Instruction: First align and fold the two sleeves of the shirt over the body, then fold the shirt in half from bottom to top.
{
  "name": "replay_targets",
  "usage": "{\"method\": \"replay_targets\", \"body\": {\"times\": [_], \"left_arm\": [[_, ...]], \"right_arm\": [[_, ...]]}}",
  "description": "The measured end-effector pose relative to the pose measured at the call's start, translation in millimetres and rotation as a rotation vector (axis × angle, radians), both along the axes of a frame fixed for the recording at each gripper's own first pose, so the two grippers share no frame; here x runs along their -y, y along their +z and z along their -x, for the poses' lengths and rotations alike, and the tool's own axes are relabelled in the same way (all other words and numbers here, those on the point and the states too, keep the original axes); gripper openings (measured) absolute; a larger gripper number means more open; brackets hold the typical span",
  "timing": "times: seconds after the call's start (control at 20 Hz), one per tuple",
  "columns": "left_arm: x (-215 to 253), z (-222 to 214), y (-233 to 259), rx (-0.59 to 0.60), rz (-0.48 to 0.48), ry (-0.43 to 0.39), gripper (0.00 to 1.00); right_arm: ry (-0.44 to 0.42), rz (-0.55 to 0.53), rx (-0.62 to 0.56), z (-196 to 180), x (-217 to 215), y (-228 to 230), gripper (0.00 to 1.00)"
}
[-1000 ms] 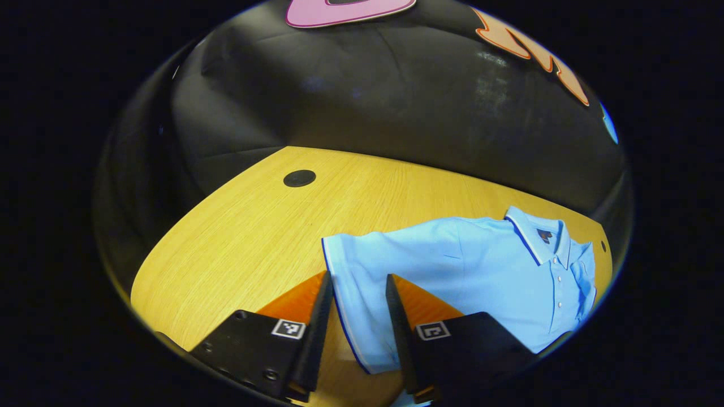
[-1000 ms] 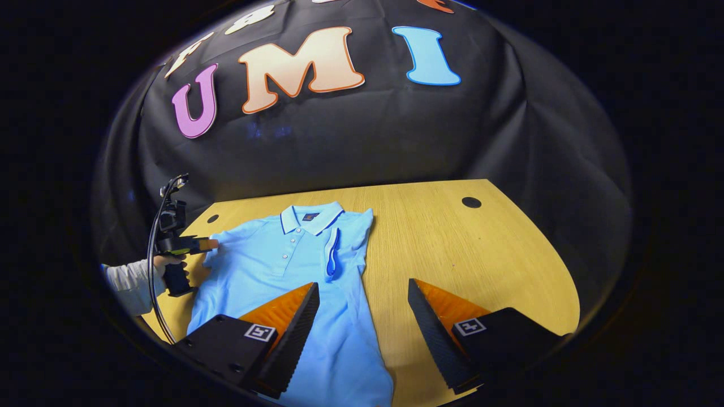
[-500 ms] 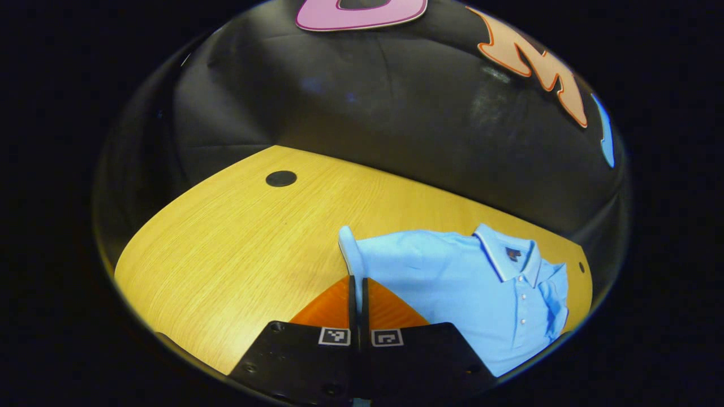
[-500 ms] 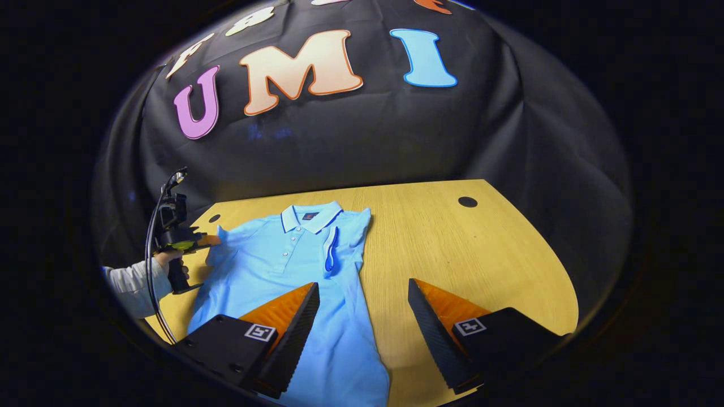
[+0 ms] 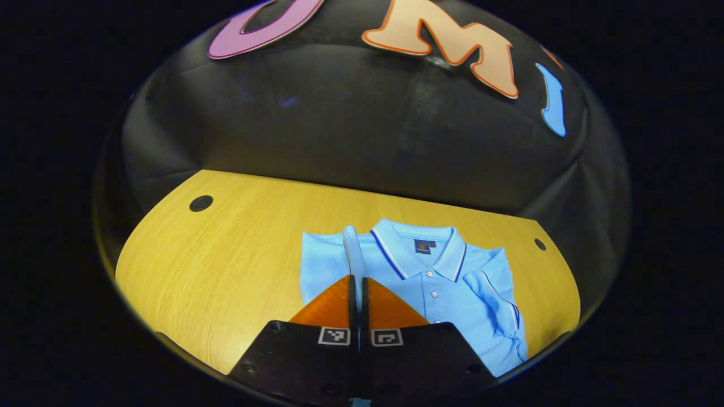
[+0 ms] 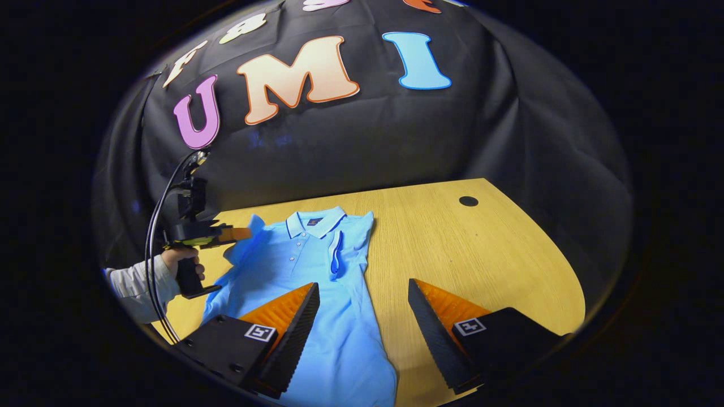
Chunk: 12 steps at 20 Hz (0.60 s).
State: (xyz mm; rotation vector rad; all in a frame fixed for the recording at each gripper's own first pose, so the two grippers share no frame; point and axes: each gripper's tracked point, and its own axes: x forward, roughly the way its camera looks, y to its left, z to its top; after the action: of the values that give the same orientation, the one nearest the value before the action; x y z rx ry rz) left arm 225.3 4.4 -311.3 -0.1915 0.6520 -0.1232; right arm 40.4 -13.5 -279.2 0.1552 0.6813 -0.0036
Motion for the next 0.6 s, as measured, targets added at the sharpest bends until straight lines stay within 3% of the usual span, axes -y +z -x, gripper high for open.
{"method": "replay_targets", "body": {"times": [0.05, 0.25, 0.4, 0.6], "left_arm": [[8.2, 0.6, -3.3, -0.003, -0.007, -0.015, 0.0], [23.6, 0.1, -11.2, 0.016, -0.025, -0.051, 0.03], [18.7, 1.4, -7.5, 0.035, -0.035, -0.058, 1.0], [5.5, 26.7, 25.7, 0.083, -0.017, -0.05, 0.96]], "right_arm": [[0.001, -0.001, -0.001, -0.3, -0.5, 0.4, 0.94], [-0.02, -0.012, 0.009, -6.3, -1.6, 0.5, 0.98], [-0.034, -0.012, 0.024, -11.0, -4.7, 0.2, 0.98], [-0.038, 0.016, 0.073, -13.3, -7.6, 9.3, 0.98]]}}
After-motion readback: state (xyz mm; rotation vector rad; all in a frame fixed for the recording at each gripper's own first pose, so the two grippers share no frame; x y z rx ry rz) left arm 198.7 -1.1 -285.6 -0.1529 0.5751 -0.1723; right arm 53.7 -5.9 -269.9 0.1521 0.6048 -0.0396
